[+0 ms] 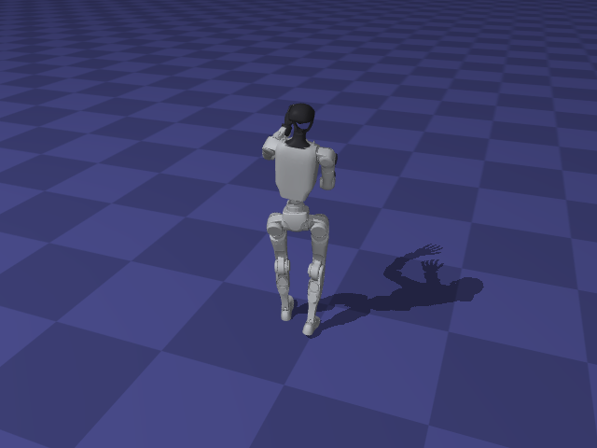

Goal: Kungfu

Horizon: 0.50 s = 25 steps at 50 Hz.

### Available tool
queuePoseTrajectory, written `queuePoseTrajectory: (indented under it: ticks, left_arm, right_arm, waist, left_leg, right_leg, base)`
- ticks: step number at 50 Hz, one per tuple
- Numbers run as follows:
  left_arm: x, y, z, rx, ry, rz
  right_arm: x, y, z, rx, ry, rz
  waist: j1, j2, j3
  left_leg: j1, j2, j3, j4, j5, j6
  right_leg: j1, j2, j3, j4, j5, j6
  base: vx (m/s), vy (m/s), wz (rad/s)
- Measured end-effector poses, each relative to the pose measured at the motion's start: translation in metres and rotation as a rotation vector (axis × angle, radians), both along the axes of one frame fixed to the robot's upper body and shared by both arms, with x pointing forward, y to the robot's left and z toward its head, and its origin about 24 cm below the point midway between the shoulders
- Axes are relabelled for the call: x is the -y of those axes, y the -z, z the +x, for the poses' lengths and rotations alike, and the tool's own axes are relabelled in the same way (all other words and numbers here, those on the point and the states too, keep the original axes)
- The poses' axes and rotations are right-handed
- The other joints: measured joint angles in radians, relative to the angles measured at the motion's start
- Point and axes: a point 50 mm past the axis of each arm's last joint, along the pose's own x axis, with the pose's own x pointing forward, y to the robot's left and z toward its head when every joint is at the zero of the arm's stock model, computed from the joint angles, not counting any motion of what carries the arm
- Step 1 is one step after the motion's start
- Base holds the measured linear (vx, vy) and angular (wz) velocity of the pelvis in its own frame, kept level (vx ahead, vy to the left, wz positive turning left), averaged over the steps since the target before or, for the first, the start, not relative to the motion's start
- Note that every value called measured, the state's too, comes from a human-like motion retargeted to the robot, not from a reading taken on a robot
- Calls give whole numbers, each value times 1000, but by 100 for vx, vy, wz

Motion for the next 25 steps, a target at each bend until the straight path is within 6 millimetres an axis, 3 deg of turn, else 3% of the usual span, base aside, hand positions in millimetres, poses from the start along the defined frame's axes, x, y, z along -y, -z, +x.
queuePoseTrajectory:
  ticks: [3, 5, 6, 8, 10, 12, 13, 15, 18, 22, 25]
  left_arm:
    - [-32, 23, 41, -157, -322, -9]
    - [-58, 36, 53, -324, -524, -19]
    - [-73, 38, 54, -407, -575, -19]
    - [-101, 40, 49, -492, -644, -69]
    - [-120, 40, 40, -452, -656, -160]
    - [-122, 38, 33, -360, -594, -194]
    - [-120, 37, 30, -319, -549, -200]
    - [-114, 42, 25, -298, -473, -250]
    - [-106, 69, 17, -439, -342, -389]
    - [-90, 116, -10, -714, 28, -605]
    - [-62, 170, -53, -926, 416, -844]
  right_arm:
    - [57, 47, -71, -101, 130, -229]
    - [98, 64, -123, -200, 208, -374]
    - [115, 68, -146, -245, 260, -432]
    - [143, 68, -191, -313, 366, -551]
    - [160, 60, -229, -362, 495, -696]
    - [170, 48, -249, -363, 654, -847]
    - [172, 41, -254, -348, 731, -928]
    - [170, 28, -249, -279, 836, -1073]
    - [161, 11, -212, -83, 852, -1208]
    - [135, -21, -129, 277, 806, -1253]
    - [104, -72, -62, 587, 831, -1203]
  waist:
    - [-95, -9, 52]
    - [-183, -21, 84]
    - [-234, -28, 100]
    - [-307, -48, 134]
    - [-323, -53, 165]
    - [-318, -62, 167]
    - [-314, -73, 158]
    - [-313, -69, 146]
    - [-287, -41, 117]
    - [-187, -6, 42]
    - [-63, -1, -23]
  left_leg:
    - [78, -53, -37, -9, -15, 63]
    - [112, -81, -81, -2, -23, 73]
    - [127, -91, -107, 3, -29, 78]
    - [165, -107, -125, -1, -37, 94]
    - [192, -89, -101, -9, -38, 102]
    - [189, -82, -93, -9, -33, 106]
    - [183, -93, -96, -6, -31, 110]
    - [168, -100, -121, -3, -21, 110]
    - [145, -98, -138, -1, -10, 108]
    - [90, -88, -114, 11, -13, 93]
    - [21, -61, -70, 36, -21, 71]
  right_leg:
    - [-111, -3, 55, -118, 128, -41]
    - [-174, -36, 33, -223, 234, -75]
    - [-201, -55, 9, -279, 246, -62]
    - [-250, -70, -11, -385, 221, 9]
    - [-299, -37, 28, -455, 179, -27]
    - [-336, -41, 7, -439, 172, -69]
    - [-344, -64, -37, -414, 183, -45]
    - [-336, -91, -59, -367, 177, -28]
    - [-271, -98, -2, -300, 178, -41]
    - [-135, -102, 35, -206, 104, -6]
    - [-10, -105, 13, -129, 37, -26]
  base:
    - [34, 5, 65]
    - [25, -7, 121]
    - [22, -14, 127]
    - [17, -17, 57]
    - [5, -17, -45]
    - [-5, -21, -20]
    - [-6, -20, 29]
    - [-7, -11, 56]
    - [0, 6, 25]
    - [-2, 11, -40]
    - [-15, 0, -84]
